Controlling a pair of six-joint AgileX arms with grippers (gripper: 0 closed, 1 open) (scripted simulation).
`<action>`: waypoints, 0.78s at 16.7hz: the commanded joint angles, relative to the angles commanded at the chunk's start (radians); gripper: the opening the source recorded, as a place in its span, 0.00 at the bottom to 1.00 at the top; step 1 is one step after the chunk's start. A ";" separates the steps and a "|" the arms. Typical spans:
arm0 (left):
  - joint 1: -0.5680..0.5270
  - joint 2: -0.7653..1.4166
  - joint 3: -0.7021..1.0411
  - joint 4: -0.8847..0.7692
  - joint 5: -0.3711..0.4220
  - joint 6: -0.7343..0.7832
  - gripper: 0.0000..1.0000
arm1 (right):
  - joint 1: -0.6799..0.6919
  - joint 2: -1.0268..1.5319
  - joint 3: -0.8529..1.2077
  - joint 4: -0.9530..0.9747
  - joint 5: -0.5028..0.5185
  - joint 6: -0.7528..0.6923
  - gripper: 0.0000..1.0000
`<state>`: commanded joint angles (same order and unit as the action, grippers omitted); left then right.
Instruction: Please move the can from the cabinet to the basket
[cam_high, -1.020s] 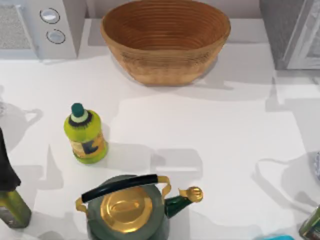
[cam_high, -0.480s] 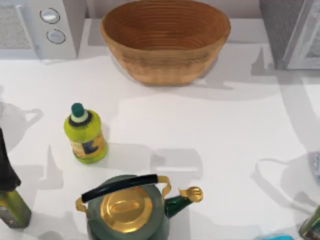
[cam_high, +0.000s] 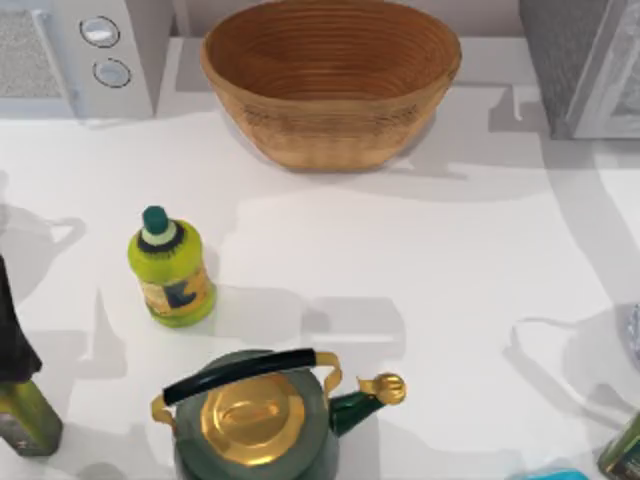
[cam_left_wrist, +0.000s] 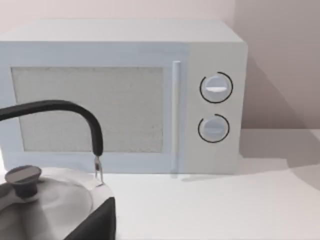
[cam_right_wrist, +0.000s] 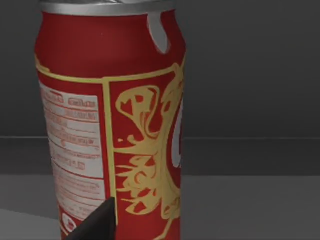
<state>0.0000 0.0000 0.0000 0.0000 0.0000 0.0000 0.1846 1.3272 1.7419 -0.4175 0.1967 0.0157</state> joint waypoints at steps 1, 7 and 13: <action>0.000 0.000 0.000 0.000 0.000 0.000 1.00 | 0.000 0.000 0.000 0.000 0.000 0.000 1.00; 0.000 0.000 0.000 0.000 0.000 0.000 1.00 | 0.056 0.022 0.008 0.015 0.057 -0.001 1.00; 0.000 0.000 0.000 0.000 0.000 0.000 1.00 | 0.180 0.068 0.028 0.049 0.193 -0.005 1.00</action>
<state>0.0000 0.0000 0.0000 0.0000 0.0000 0.0000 0.3648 1.3955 1.7694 -0.3689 0.3902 0.0110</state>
